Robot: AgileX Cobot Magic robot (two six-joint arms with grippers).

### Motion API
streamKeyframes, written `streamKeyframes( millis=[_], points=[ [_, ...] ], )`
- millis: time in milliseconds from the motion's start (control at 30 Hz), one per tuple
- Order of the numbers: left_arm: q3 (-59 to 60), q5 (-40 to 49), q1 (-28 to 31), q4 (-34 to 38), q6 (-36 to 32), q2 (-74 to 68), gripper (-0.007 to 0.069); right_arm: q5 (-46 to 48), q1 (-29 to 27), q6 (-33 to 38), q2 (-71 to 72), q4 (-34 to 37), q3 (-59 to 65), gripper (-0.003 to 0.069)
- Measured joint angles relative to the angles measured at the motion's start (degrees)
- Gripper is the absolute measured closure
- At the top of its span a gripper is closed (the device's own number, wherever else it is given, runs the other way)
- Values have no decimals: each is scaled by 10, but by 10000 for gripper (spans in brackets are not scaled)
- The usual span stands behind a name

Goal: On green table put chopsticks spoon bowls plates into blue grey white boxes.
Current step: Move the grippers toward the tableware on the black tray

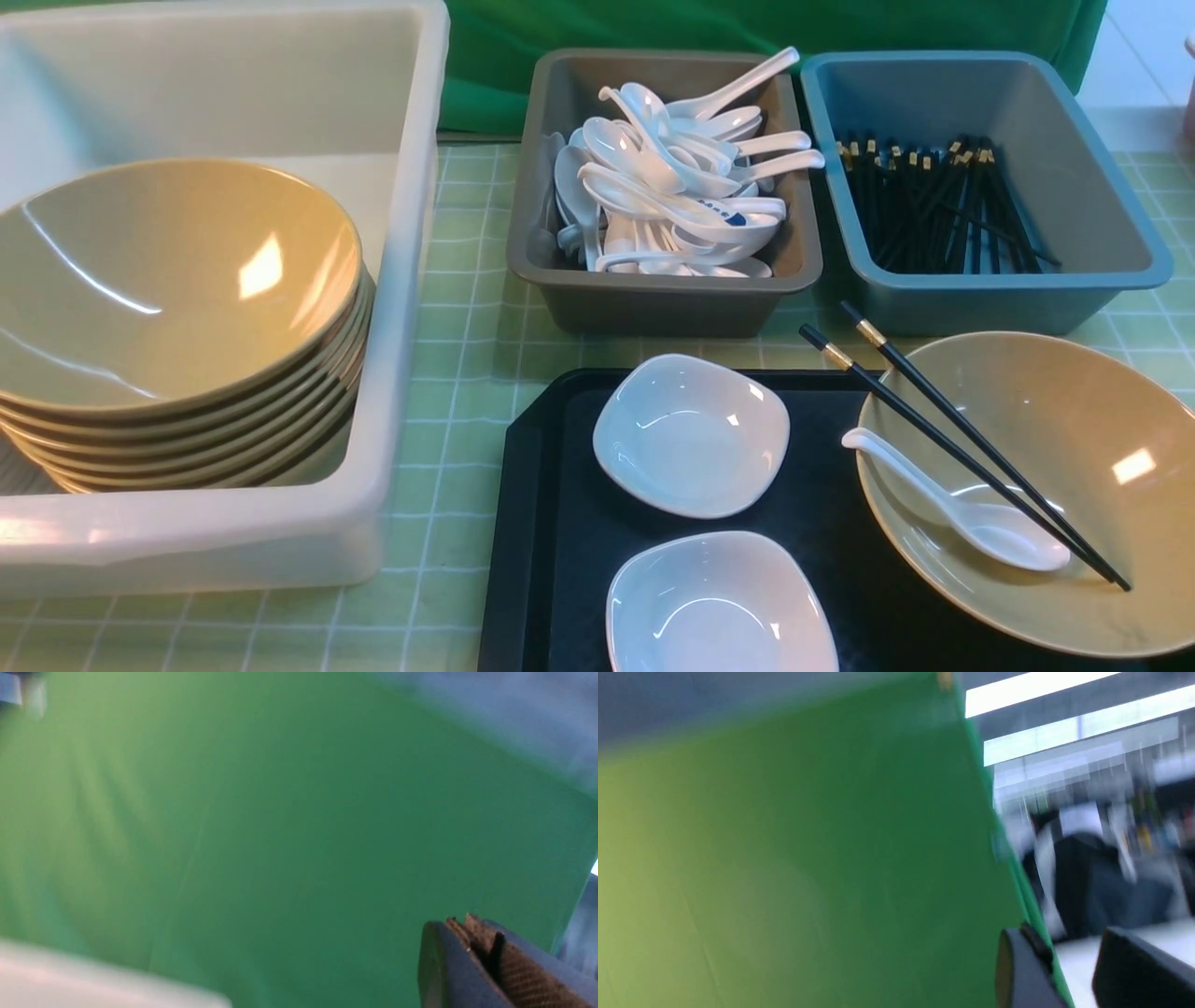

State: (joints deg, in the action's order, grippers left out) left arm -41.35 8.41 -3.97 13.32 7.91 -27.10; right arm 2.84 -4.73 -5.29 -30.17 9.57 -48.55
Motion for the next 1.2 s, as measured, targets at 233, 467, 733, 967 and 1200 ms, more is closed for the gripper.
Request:
streamKeyframes(
  millis=[233,467,733,967,1200],
  points=[
    [-14,170,0,-51,-46,-116,626,199,0,120,-137,6,-46,423],
    [8,299,0,102,-121,-225,626,390,0,278,-278,169,-46,423],
    [9,381,0,467,-518,-278,626,420,91,449,-403,195,-69,362],
    [9,479,0,662,-701,-294,626,365,160,428,-518,82,-74,148],
    [9,488,0,592,-673,-298,626,299,157,427,-591,70,-74,92]
  ],
)
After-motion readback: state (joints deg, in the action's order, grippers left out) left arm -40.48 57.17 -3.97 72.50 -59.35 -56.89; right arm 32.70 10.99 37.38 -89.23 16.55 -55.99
